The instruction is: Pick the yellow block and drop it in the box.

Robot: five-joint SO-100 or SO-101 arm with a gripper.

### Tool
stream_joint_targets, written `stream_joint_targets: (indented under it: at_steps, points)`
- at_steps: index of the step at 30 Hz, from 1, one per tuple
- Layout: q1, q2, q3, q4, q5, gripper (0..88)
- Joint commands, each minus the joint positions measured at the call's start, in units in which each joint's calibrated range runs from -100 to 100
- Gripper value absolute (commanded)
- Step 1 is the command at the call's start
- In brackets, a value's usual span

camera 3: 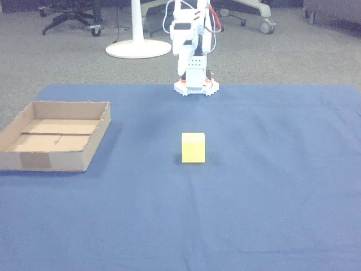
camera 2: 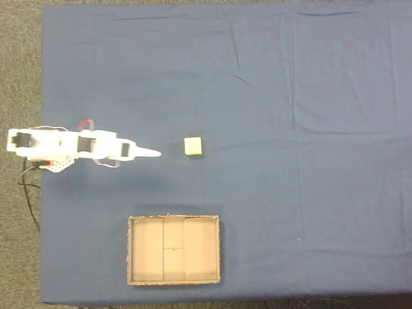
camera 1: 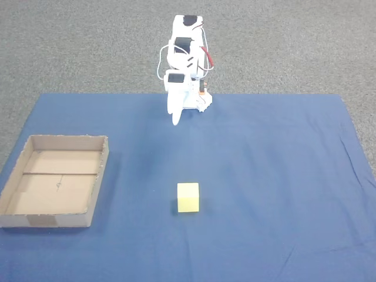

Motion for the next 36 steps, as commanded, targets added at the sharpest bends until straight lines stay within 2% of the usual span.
stream_joint_targets:
  at_steps: [1,4,9,11,18,27,30,36]
  points:
    - [0.4,20.2,-23.5,4.5,2.3,42.0]
    - [-2.4,34.1,-39.4,15.1,1.7,45.5]
    - [-4.1,51.8,-56.6,24.2,1.9,43.7]
    - [-4.6,58.2,-63.5,25.5,1.9,41.4]
    - [-4.3,76.6,-84.7,26.5,3.1,43.7]
    - [-6.0,85.5,-90.6,28.3,4.5,43.0]
    - [-6.0,86.5,-91.7,28.4,4.7,35.4]
    - [-5.7,87.9,-92.9,28.3,4.7,31.2]
